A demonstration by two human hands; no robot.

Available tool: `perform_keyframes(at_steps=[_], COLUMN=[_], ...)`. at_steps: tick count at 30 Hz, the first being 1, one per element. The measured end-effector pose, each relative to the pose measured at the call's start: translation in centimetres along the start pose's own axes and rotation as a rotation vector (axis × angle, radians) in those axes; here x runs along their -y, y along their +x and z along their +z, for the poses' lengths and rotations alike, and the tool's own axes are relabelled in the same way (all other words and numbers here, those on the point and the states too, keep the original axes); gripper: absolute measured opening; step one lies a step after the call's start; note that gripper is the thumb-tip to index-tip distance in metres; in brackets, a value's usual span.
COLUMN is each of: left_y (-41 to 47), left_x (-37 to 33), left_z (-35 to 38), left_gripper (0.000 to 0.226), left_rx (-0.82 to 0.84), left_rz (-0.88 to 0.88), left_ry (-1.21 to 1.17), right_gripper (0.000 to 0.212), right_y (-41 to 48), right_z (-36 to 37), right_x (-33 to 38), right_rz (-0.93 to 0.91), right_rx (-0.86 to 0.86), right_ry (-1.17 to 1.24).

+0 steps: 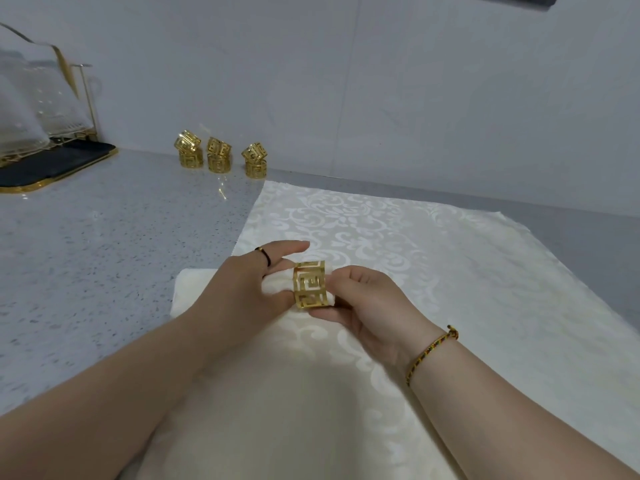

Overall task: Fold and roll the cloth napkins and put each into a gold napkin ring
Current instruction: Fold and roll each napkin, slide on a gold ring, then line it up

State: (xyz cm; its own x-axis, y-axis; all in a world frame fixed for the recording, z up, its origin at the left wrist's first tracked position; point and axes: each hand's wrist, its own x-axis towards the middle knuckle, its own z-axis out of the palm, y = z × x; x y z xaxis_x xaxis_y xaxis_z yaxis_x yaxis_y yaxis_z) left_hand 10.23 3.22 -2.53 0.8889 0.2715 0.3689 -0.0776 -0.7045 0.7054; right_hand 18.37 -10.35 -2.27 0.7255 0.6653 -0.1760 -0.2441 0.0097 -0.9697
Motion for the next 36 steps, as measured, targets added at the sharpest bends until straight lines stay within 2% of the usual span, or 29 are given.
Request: perform_keyframes(at_steps=[3, 6, 8, 9, 12, 14, 16, 20, 27, 29, 30, 33, 34, 36], left_y=[0.0, 0.0, 0.1, 0.2, 0.5, 0.5, 0.3, 0.3, 0.4, 0.5, 0.5, 0.3, 0.3, 0.3], left_x=[-0.2, -0.6, -0.8, -1.1, -1.0, -1.1, -1.1, -0.6, 0.0, 0.1, 0.1, 0.0, -0.1, -0.1], left_z=[-0.4, -0.5, -0.2, 0.0, 0.2, -0.2, -0.6, -1.4, -1.8, -1.9, -1.9, -1.6, -1.5, -1.6], left_gripper=[0.057, 0.092, 0.103, 0.099, 0.062, 0.058, 0.05, 0.052, 0.053, 0.054, 0.055, 0.061, 0.064, 0.075], left_rx=[0.113, 0.11, 0.061, 0.043, 0.003, -0.04, -0.021, -0.002, 0.021, 0.028, 0.035, 0.07, 0.093, 0.154], left_rz=[-0.015, 0.122, 0.151, 0.15, 0.13, 0.144, 0.075, -0.012, -0.051, -0.06, -0.057, -0.05, -0.055, -0.069], left_ry=[0.144, 0.432, 0.529, 0.531, 0.558, 0.584, 0.615, 0.634, 0.619, 0.627, 0.63, 0.628, 0.62, 0.605], right_gripper=[0.023, 0.029, 0.029, 0.028, 0.024, 0.015, 0.012, 0.019, 0.01, 0.011, 0.018, 0.06, 0.064, 0.055], right_y=[0.1, 0.1, -0.1, -0.1, -0.1, -0.1, 0.0, -0.1, 0.1, -0.2, -0.3, -0.8, -0.9, -0.8], right_z=[0.2, 0.1, 0.2, 0.2, 0.3, 0.1, -0.2, -1.0, -1.8, -1.9, -1.9, -1.8, -1.6, -1.5], right_x=[-0.1, -0.1, -0.1, -0.1, 0.0, 0.2, 0.5, 1.2, 1.3, 1.5, 1.6, 1.5, 1.4, 1.1], right_rz=[-0.015, -0.033, -0.036, -0.039, -0.044, -0.032, -0.015, -0.006, 0.006, -0.011, -0.062, -0.313, -0.385, -0.447], right_rx=[-0.026, -0.014, 0.017, 0.029, 0.044, 0.054, 0.032, -0.034, -0.039, -0.076, -0.113, -0.116, -0.074, -0.036], right_ry=[-0.032, -0.04, -0.037, -0.038, -0.012, 0.037, 0.059, 0.109, 0.045, -0.069, -0.201, -0.871, -1.056, -1.199])
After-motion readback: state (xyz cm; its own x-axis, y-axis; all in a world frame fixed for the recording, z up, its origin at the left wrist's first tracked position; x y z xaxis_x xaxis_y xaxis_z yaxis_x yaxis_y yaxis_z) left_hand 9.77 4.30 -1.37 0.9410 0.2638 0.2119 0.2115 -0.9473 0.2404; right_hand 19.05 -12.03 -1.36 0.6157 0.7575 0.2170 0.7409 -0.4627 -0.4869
